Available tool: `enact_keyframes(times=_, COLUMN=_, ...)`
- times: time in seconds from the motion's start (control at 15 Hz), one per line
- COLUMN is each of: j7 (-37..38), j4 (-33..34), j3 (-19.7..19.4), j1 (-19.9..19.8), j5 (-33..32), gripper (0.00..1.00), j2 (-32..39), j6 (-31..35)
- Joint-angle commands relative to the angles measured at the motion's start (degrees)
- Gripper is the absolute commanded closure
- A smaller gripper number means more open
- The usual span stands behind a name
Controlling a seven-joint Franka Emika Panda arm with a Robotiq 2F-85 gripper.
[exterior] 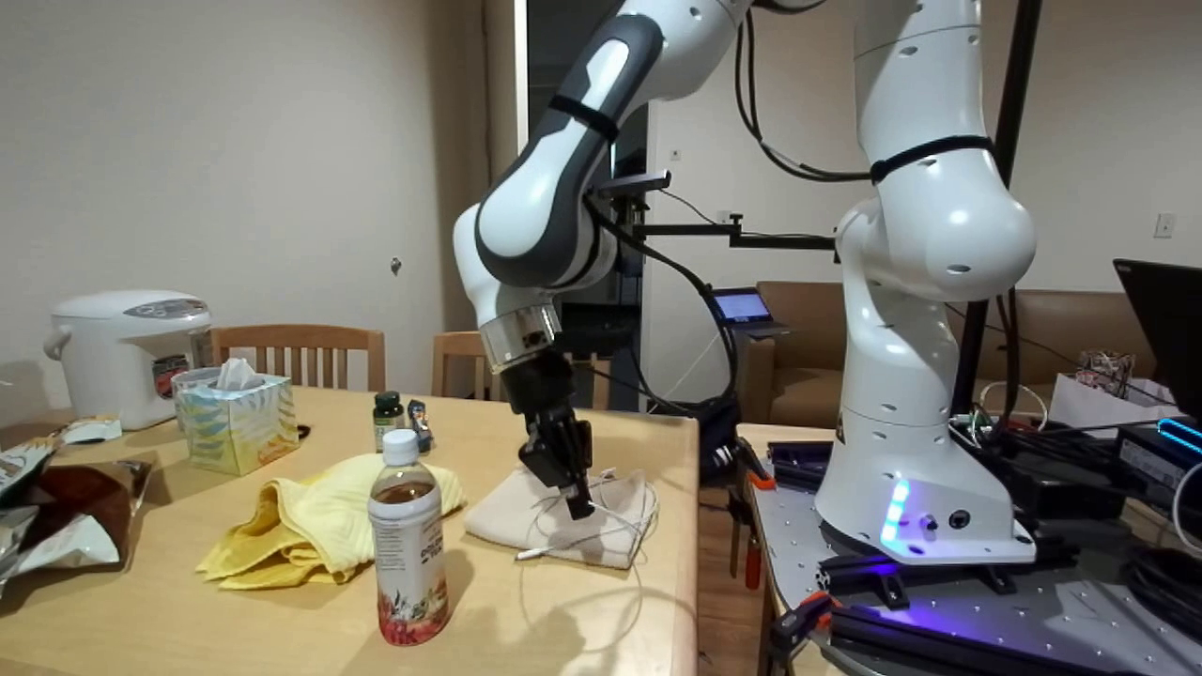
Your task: Pick up the cable on the table and make a circle with it.
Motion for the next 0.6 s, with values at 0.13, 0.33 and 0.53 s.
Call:
enact_keyframes(times=0.13, j7=-8.4, j4=5.2, j3=2.1, j1=-1.9, j5=13.1, gripper=0.98, j2=6.9, j6=0.6)
enact_keyframes(times=0.33, j7=-9.9, j4=6.8, j3=2.3, j1=-1.9, j5=16.3, gripper=0.65, j2=9.4, j6=0.6)
enact_keyframes(times=0.53, j7=-10.9, j4=7.7, j3=2.3, j1=-1.9, j5=18.0, gripper=0.46, j2=11.2, j6=1.3)
